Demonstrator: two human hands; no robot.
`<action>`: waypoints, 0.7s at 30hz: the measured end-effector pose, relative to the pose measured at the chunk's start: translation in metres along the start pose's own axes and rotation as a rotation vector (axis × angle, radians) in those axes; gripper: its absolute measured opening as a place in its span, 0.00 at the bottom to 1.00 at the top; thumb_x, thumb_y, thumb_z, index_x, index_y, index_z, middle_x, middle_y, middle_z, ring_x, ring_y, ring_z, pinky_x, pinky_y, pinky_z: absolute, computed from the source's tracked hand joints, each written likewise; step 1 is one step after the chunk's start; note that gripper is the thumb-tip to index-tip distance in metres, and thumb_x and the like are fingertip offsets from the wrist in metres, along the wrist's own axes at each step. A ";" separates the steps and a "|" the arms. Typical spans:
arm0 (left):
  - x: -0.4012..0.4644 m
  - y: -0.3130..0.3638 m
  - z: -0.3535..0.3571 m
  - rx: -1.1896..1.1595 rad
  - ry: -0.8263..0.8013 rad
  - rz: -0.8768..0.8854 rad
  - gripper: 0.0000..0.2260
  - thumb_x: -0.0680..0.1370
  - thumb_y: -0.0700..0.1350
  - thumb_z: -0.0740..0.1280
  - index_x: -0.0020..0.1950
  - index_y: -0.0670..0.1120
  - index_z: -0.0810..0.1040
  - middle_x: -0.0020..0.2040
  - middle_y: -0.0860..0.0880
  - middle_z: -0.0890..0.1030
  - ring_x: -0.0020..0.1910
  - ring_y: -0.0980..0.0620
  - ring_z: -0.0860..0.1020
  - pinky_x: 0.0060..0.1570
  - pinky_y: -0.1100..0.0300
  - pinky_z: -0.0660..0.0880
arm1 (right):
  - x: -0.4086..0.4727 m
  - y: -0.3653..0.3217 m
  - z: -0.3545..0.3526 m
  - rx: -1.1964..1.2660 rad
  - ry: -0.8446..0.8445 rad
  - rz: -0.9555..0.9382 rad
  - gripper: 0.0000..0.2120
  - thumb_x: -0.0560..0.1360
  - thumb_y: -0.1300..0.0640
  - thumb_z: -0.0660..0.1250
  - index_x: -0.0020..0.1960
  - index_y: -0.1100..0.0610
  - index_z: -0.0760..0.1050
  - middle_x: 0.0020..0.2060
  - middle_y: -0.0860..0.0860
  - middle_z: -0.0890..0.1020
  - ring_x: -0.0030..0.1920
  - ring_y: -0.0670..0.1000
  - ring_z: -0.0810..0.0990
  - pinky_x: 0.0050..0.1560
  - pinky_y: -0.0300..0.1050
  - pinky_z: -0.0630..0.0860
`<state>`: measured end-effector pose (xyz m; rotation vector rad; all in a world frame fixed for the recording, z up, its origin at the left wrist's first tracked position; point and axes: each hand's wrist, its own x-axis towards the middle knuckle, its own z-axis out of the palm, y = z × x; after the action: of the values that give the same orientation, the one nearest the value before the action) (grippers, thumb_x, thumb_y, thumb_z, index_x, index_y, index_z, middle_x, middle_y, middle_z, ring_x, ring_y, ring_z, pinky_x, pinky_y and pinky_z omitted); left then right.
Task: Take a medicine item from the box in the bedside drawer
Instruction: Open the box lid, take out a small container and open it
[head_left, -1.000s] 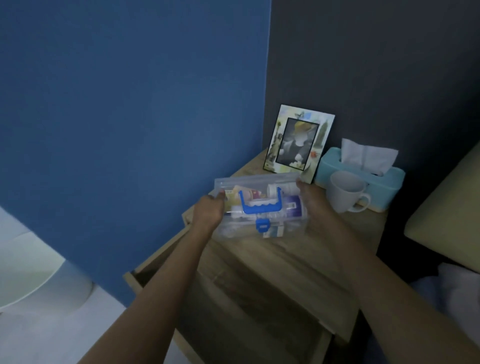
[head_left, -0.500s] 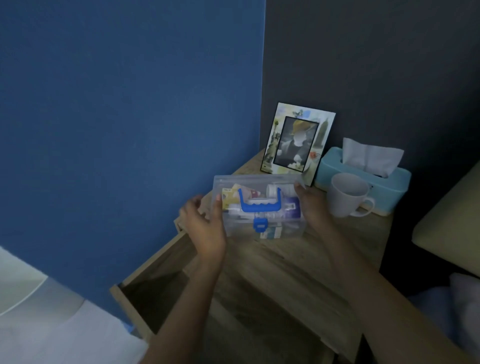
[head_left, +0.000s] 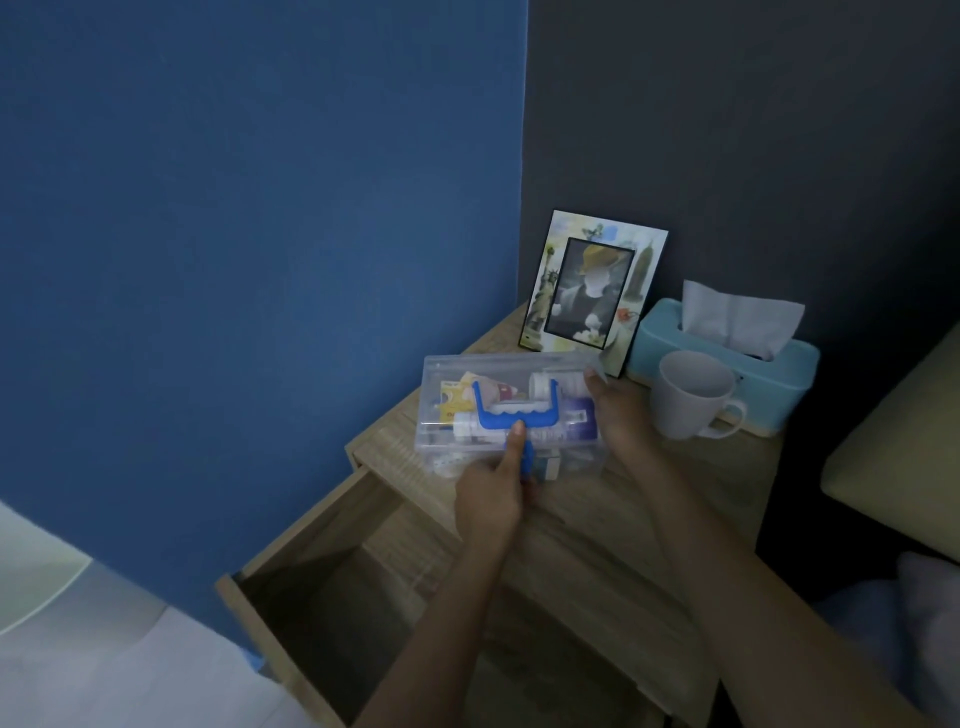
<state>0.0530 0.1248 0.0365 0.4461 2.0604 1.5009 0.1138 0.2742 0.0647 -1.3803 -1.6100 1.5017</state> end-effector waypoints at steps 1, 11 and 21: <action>0.000 0.001 0.001 -0.007 0.011 -0.009 0.32 0.72 0.71 0.57 0.37 0.44 0.83 0.35 0.46 0.85 0.38 0.49 0.83 0.47 0.53 0.79 | 0.000 0.000 0.000 0.008 0.004 0.004 0.19 0.80 0.45 0.58 0.52 0.60 0.77 0.39 0.53 0.82 0.32 0.48 0.79 0.26 0.36 0.72; -0.005 -0.012 -0.010 -0.248 -0.196 0.074 0.14 0.79 0.53 0.61 0.47 0.44 0.81 0.43 0.48 0.84 0.43 0.56 0.82 0.40 0.69 0.74 | 0.002 0.000 0.005 -0.031 0.058 -0.019 0.18 0.80 0.44 0.57 0.47 0.58 0.77 0.44 0.57 0.82 0.34 0.49 0.78 0.33 0.42 0.71; -0.002 -0.025 -0.052 -0.327 0.286 0.144 0.22 0.78 0.58 0.60 0.69 0.49 0.71 0.66 0.49 0.76 0.64 0.50 0.75 0.58 0.55 0.73 | -0.034 0.035 -0.007 0.198 0.053 -0.255 0.26 0.75 0.34 0.50 0.37 0.50 0.77 0.31 0.49 0.83 0.32 0.46 0.83 0.36 0.45 0.77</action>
<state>0.0243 0.0758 0.0253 0.2675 1.9659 2.0477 0.1421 0.2404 0.0422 -1.0551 -1.4964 1.4172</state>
